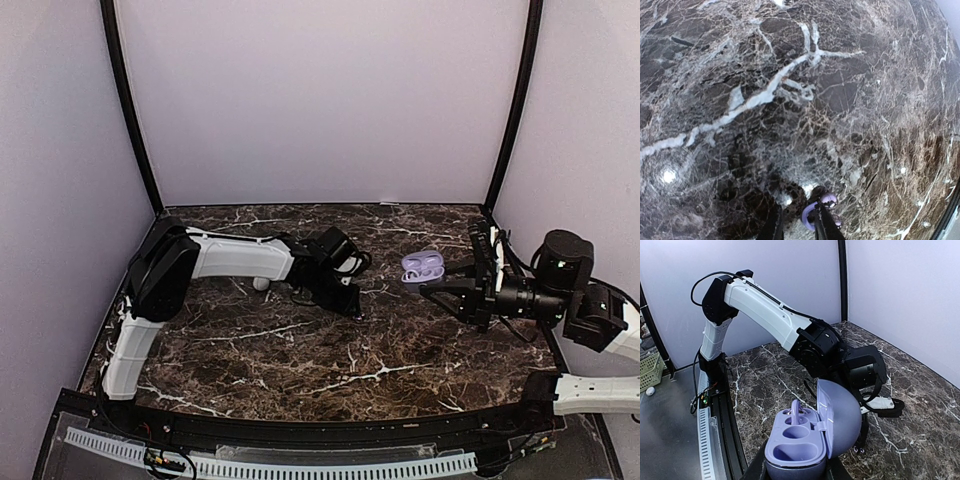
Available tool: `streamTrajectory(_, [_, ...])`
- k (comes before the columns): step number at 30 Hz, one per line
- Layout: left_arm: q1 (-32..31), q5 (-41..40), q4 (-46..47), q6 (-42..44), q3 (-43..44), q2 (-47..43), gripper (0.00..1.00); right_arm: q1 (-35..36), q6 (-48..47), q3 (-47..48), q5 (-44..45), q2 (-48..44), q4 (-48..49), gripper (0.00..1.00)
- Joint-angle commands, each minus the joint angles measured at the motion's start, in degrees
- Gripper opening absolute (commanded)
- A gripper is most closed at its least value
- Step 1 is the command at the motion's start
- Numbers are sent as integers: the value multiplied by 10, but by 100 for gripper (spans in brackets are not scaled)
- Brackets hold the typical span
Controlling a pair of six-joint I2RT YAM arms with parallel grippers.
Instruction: Insert the wireless bluetooth earbuds into the charging case
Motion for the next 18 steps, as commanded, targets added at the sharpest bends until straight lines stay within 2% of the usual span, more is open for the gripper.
streamTrajectory(1, [-17, -74, -98, 41, 0, 18, 21, -4, -3, 1, 1, -6, 9, 0])
streamTrajectory(8, [-46, -122, -127, 72, 8, 26, 20, -5, -5, 1, 4, -7, 10, 0])
streamTrajectory(13, [-59, -145, -130, 94, 26, 31, 16, -5, -6, 1, 4, -5, 10, 0])
streamTrajectory(18, [-72, -149, -136, 106, 45, 44, 15, -5, -6, 0, 6, -6, 10, 0])
